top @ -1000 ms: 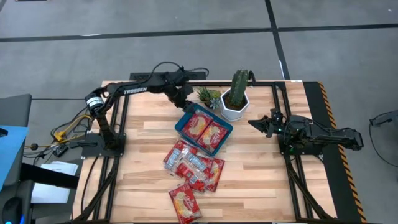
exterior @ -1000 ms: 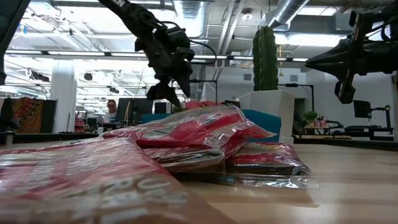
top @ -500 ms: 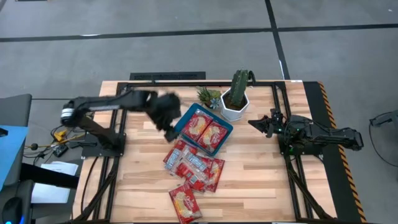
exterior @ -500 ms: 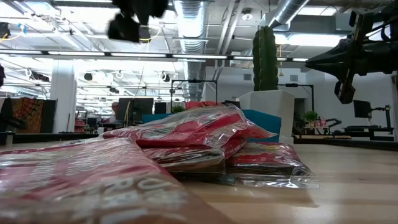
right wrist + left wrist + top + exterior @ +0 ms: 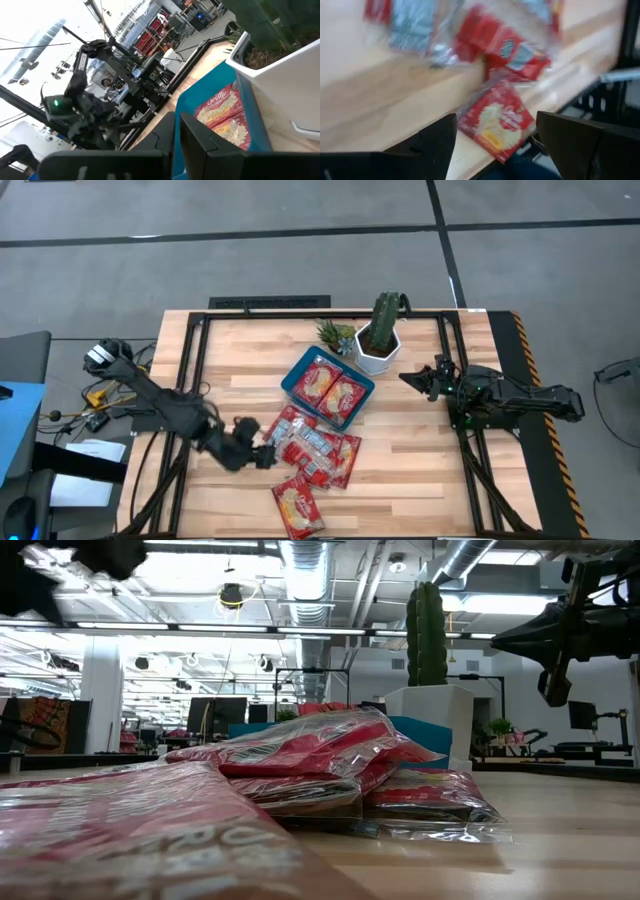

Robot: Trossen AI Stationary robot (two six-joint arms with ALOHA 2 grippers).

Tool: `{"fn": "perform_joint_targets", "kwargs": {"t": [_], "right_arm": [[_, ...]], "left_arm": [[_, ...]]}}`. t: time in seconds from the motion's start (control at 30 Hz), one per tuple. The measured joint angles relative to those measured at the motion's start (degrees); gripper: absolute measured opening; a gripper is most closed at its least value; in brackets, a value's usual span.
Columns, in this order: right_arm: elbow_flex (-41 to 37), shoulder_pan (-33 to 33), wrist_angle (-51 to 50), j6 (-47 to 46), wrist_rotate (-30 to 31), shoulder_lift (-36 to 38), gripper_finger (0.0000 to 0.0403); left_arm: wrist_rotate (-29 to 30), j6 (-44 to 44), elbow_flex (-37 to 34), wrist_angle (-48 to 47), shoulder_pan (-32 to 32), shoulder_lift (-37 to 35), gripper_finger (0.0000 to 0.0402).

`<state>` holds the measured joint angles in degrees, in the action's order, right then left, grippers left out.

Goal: Sort popcorn bags into baskets
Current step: Put the popcorn bag into the blue bin

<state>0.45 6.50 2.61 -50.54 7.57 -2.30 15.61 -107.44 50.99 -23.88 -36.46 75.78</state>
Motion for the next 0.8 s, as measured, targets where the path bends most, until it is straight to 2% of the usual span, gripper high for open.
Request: {"fn": "perform_joint_targets", "kwargs": {"t": [0.13, 0.23, 0.43, 0.53, 0.63, 0.8], "right_arm": [[0.00, 0.00, 0.00, 0.00, 0.00, -0.01, 0.0052], [0.00, 0.00, -0.02, 0.00, 0.00, -0.01, 0.0052], [0.00, 0.00, -0.02, 0.02, 0.12, 0.00, 0.0052], [0.00, 0.00, -0.04, -0.36, 0.11, -0.01, 0.0052], [0.00, 0.00, 0.00, -0.42, 0.11, 0.01, 0.0052], [0.00, 0.00, 0.11, -0.44, 0.11, 0.00, 0.0052]], "left_arm": [[3.96, -8.52, -0.67, 1.61, -5.74, 4.69, 0.0261], [4.75, -8.69, -0.65, 4.08, -7.70, 9.10, 0.0261], [8.32, 0.88, -0.65, 6.32, -7.68, 15.77, 0.0261], [9.82, 7.22, -0.65, 10.80, -7.10, 17.28, 0.0261], [7.47, 15.07, -0.60, 16.03, -6.31, 18.18, 0.0261], [5.82, 21.50, -0.62, 13.38, -5.65, 18.15, 0.0261]]}}
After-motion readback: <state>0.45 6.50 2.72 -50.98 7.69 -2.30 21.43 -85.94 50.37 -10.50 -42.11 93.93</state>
